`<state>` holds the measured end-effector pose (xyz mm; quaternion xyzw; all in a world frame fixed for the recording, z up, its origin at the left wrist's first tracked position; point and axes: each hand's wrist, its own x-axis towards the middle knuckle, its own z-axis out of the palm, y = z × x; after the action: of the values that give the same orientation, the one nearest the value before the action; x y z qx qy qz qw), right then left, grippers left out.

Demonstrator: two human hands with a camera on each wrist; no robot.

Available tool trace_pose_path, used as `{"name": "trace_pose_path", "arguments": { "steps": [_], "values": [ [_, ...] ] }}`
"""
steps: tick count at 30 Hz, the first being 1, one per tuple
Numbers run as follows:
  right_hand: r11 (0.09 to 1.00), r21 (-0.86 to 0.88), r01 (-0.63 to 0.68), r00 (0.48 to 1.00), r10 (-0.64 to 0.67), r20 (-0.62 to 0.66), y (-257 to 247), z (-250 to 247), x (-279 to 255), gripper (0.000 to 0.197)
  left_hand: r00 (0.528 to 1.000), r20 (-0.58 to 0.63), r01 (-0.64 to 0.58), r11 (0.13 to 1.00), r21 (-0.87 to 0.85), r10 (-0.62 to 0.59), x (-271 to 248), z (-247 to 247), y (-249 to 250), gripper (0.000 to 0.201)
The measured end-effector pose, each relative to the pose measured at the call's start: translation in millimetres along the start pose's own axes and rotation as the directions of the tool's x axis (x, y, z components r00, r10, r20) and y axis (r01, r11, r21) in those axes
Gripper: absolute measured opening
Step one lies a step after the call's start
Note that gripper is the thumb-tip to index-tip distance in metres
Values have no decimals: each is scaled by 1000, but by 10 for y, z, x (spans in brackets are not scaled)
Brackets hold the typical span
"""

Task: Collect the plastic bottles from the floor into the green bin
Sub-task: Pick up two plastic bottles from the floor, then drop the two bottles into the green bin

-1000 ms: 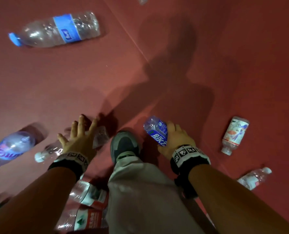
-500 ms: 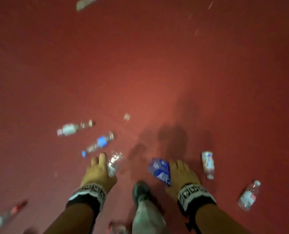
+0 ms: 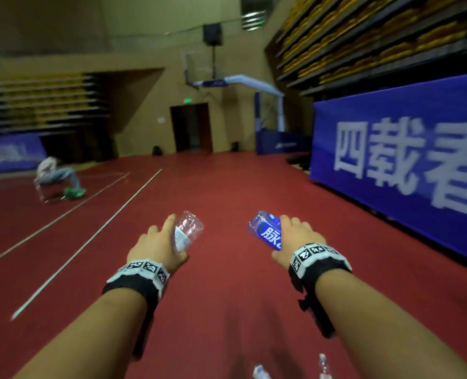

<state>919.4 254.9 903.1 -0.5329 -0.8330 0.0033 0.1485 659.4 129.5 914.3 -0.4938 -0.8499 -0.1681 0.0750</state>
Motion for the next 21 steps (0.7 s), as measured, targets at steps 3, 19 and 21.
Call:
{"name": "trace_pose_path", "arguments": {
  "steps": [3, 19, 21],
  "values": [
    [984, 18, -180, 982, 180, -49, 863, -372, -343, 84, 983, -27, -184, 983, -13, 183, 57, -120, 944, 107],
    [547, -4, -837, 535, 817, -216, 5214, -1513, -2195, 90, 532, -62, -817, 493, -301, 844, -738, 706, 6713, 87],
    [472, -15, -881, 461, 853, -244, 5595, -1596, -2447, 89, 465, -67, -846, 421, -327, 883, -966, 850, 7299, 82]
  ]
}}
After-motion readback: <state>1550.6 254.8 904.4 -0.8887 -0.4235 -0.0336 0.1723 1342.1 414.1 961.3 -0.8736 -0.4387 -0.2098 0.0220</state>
